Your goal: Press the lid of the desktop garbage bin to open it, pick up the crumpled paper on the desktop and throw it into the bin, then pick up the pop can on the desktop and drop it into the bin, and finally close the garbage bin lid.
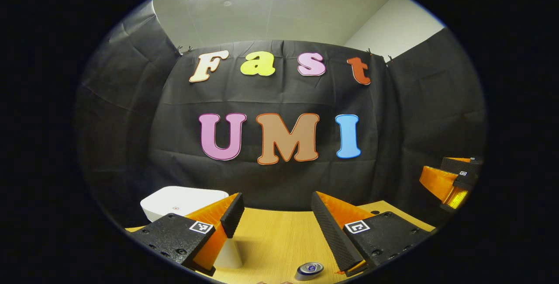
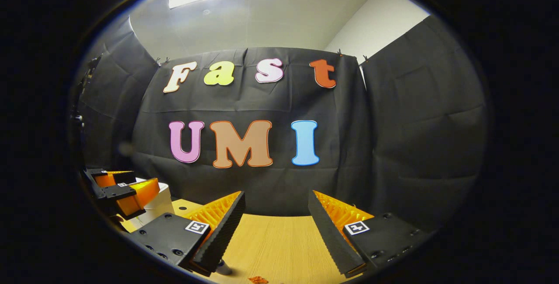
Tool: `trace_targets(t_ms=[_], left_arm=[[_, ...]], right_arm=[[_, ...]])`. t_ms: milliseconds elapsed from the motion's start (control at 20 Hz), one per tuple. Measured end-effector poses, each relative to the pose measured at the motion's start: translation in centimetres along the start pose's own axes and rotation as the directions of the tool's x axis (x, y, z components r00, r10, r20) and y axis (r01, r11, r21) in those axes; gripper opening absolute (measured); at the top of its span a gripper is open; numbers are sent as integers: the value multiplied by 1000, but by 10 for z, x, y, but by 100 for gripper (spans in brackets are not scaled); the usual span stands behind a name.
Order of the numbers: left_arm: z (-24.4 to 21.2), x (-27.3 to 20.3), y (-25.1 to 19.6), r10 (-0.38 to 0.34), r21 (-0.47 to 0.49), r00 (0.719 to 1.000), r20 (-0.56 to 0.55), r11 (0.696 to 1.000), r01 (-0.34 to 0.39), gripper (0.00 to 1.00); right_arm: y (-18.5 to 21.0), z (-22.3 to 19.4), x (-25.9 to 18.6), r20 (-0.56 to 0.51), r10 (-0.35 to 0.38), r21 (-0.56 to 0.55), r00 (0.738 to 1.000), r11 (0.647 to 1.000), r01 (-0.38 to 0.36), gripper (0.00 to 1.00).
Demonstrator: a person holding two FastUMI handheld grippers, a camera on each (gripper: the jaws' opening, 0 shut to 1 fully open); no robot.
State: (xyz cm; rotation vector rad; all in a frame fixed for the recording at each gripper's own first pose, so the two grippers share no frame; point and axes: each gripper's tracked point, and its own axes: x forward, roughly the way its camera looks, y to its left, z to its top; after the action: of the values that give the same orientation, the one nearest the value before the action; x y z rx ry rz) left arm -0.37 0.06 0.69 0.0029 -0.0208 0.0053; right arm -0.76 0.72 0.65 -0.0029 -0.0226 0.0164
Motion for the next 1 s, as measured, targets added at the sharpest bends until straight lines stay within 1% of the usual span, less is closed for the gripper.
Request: trace_targets(t_ms=[100,150,200,550,600,650,700,900,950,1000], left_arm=[[0,0,1,3,-1,1000,-1,1000,-3,94],[1,0,2,4,-1,1000,0,1000,-4,93],[-1,0,2,4,-1,1000,-1,1000,-4,92],[-1,0,4,11,4,1000,0,1000,-11,93],[-1,0,4,11,5,1000,0,1000,-11,93],[-1,0,4,10,7,1000,0,1000,-10,93],[-1,0,3,8,8,1000,-2,1000,-8,93],[-1,-1,2,1,13,1000,-1,1000,-1,93],[1,0,2,-1,13,1000,0,1000,1,93],[0,-1,2,-2,14,1000,1,1000,2,93]], right_arm=[[4,0,0,0,13,-1,1000,1000,-13,96],[7,-2,0,-3,21,-1,1000,1000,-21,100],[8,-2,0,-5,25,-4,1000,1000,-25,100],[13,0,0,0,40,-20,999,999,-40,100],[13,0,0,2,40,-22,999,999,-40,96],[14,0,1,3,41,-23,999,999,-41,96],[14,0,0,2,43,-24,999,999,-43,100],[15,-4,0,-7,44,-25,999,999,-44,100],[16,-4,0,-8,43,-24,999,999,-44,96],[16,-2,-1,-6,43,-24,999,999,-44,96]])
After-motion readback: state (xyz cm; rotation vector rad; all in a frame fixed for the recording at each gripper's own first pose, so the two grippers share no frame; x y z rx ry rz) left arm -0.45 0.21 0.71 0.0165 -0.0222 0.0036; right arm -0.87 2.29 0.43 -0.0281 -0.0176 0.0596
